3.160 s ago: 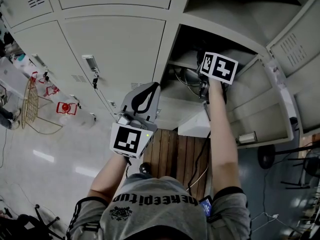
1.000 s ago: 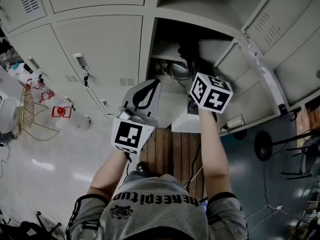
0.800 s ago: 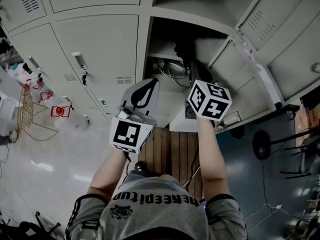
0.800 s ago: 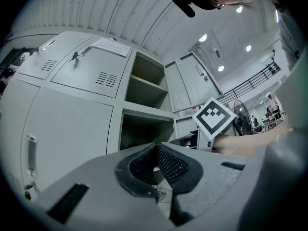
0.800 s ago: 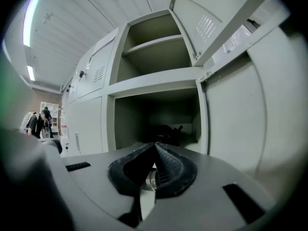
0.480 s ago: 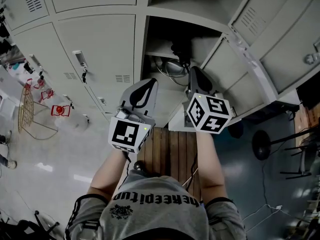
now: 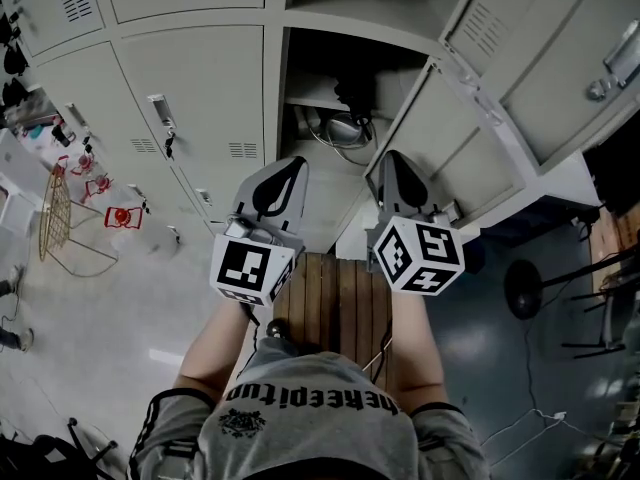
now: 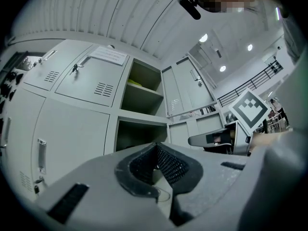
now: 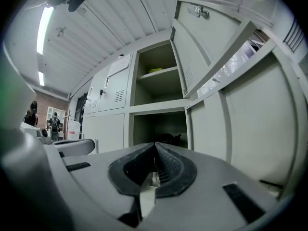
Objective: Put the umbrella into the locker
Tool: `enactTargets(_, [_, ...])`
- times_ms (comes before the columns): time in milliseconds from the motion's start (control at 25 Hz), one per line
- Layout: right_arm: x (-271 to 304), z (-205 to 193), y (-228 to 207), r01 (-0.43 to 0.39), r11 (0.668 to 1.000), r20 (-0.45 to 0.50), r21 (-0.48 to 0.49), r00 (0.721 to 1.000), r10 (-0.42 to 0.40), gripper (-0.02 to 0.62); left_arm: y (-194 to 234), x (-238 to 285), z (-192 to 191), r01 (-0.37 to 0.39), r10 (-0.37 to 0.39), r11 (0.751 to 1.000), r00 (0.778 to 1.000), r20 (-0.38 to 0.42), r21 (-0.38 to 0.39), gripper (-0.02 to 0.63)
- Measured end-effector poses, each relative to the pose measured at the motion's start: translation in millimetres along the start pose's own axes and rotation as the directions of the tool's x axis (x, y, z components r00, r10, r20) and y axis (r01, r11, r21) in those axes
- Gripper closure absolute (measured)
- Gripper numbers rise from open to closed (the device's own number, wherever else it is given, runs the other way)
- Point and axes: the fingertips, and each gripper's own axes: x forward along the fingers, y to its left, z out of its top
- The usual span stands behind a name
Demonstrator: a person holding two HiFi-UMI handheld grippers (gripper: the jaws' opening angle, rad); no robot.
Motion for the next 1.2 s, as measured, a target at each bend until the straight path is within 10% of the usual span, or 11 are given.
enactTargets(1200, [-114.9,-14.7,-15.5,-0.002,1.000,0.062,0.014,0.998,0.001,0.594,-62.7,-60.5,10.1,-0.082,0.082,0.997,0.996,-0.021,0.003,0.603])
